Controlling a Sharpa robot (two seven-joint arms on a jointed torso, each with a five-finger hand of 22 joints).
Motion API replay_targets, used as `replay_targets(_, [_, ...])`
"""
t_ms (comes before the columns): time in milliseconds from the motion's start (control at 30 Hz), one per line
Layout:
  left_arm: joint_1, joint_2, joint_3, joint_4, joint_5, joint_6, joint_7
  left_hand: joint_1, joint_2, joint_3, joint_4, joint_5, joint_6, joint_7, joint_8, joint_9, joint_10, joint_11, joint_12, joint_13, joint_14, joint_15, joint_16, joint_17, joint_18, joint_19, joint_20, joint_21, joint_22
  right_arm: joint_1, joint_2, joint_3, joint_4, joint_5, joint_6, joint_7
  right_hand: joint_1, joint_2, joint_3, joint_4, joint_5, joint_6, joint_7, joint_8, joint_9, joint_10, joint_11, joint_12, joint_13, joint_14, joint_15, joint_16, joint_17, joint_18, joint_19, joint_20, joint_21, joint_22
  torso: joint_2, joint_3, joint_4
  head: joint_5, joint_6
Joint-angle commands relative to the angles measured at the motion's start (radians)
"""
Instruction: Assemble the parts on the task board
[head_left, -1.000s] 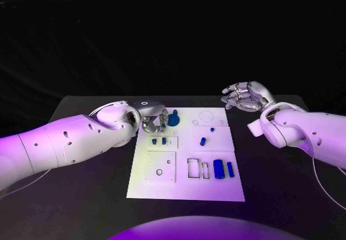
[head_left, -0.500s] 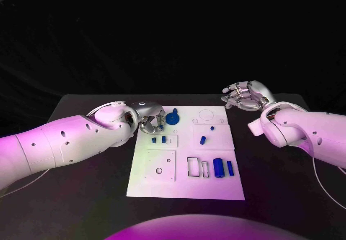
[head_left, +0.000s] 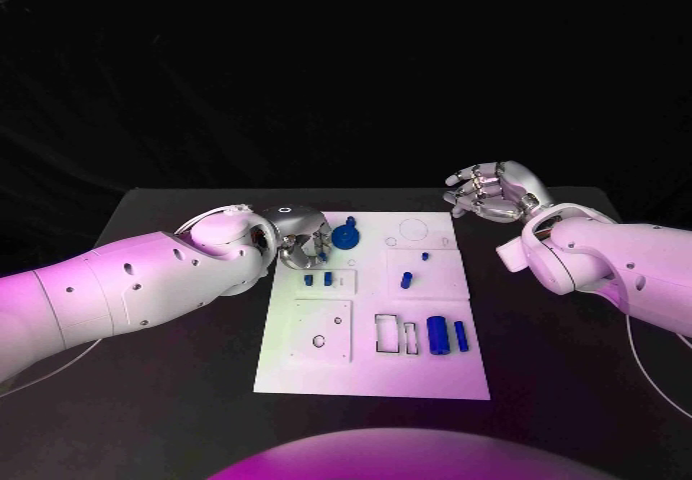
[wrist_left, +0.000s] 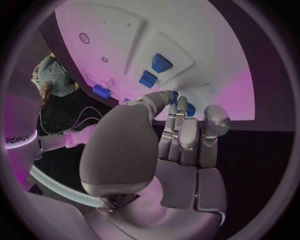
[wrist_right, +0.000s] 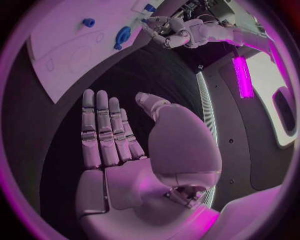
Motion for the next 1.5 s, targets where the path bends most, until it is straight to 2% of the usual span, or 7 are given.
replay_targets(33, [-0.001,0.005,-0.001,-0.001,0.008,0.016,0.001,-0.006,0.0,0.0,-0.006,-0.007,0.008,0.001,-0.003,0.002,0.008,-0.001,-0.003,0.001,0.008,-0.001,0.003,-0.001,-0.015,0.004,-0.001,0.002,0.0,-0.001,0.001,0.0,0.001,-0.009,0.008,0.011,0.003,0.005,0.0,-0.006,0.001,-0.004,0.032,0.005,-0.001,-0.009,0.0,0.005,-0.001,0.005,0.001,-0.004,0.001,0.011,0.008,0.001,-0.005,-0.001,0.0,0.0002,0.0005,0.0,0.0])
replay_targets(700, [-0.003,0.024,-0.004,-0.025,0.008,0.03,-0.002,-0.006,0.001,0.002,-0.008,-0.007,0.008,0.001,-0.005,0.002,0.009,-0.001,-0.007,0.001,0.006,-0.001,0.002,-0.005,-0.015,0.003,-0.001,0.001,-0.001,-0.001,0.002,0.0,0.001,-0.009,0.01,0.011,0.003,0.005,0.0,-0.006,0.001,-0.004,0.032,0.005,-0.001,-0.009,0.0,0.005,-0.001,0.005,0.001,-0.004,0.001,0.011,0.008,0.001,-0.005,-0.001,0.0,0.0,-0.0005,-0.003,-0.004])
replay_targets(1233, [-0.004,0.023,-0.006,-0.026,0.004,0.042,-0.003,-0.008,0.0,0.001,-0.009,-0.009,0.009,0.001,-0.006,0.002,0.012,-0.001,-0.01,0.001,0.003,-0.001,-0.001,-0.015,-0.014,0.001,-0.002,-0.002,-0.003,-0.001,0.0,0.0,0.001,-0.008,0.009,0.011,0.003,0.005,0.0,-0.006,0.001,-0.004,0.032,0.005,-0.001,-0.009,0.0,0.005,-0.001,0.005,0.001,-0.004,0.001,0.011,0.008,0.001,-0.005,-0.001,0.0,-0.0002,0.0005,-0.006,-0.007])
replay_targets(1400, [-0.004,0.022,-0.006,-0.025,0.005,0.038,-0.002,-0.025,-0.012,-0.002,-0.007,-0.009,-0.005,0.005,-0.022,-0.002,0.005,0.004,-0.03,-0.001,0.003,0.002,0.0,-0.009,-0.013,-0.003,-0.001,-0.007,-0.008,-0.001,0.0,0.0,0.001,-0.008,0.008,0.011,0.003,0.005,0.0,-0.006,0.001,-0.004,0.032,0.005,-0.001,-0.009,0.0,0.005,-0.001,0.005,0.001,-0.004,0.001,0.011,0.008,0.001,-0.005,-0.001,0.0,-0.0003,0.0008,-0.007,-0.007])
replay_targets(1500, [-0.004,0.021,-0.006,-0.025,0.005,0.036,-0.002,-0.033,-0.021,0.001,-0.007,-0.008,-0.033,0.01,-0.044,-0.009,-0.006,0.009,-0.049,-0.004,-0.004,0.008,-0.003,-0.019,-0.011,-0.01,0.0,-0.016,-0.017,-0.001,0.0,0.0,0.001,-0.008,0.008,0.011,0.002,0.005,0.0,-0.006,0.0,-0.005,0.032,0.005,-0.003,-0.01,0.0,0.006,-0.004,0.006,0.001,-0.006,0.001,0.011,0.009,0.001,-0.006,-0.004,0.0,-0.0001,0.0007,-0.005,-0.008])
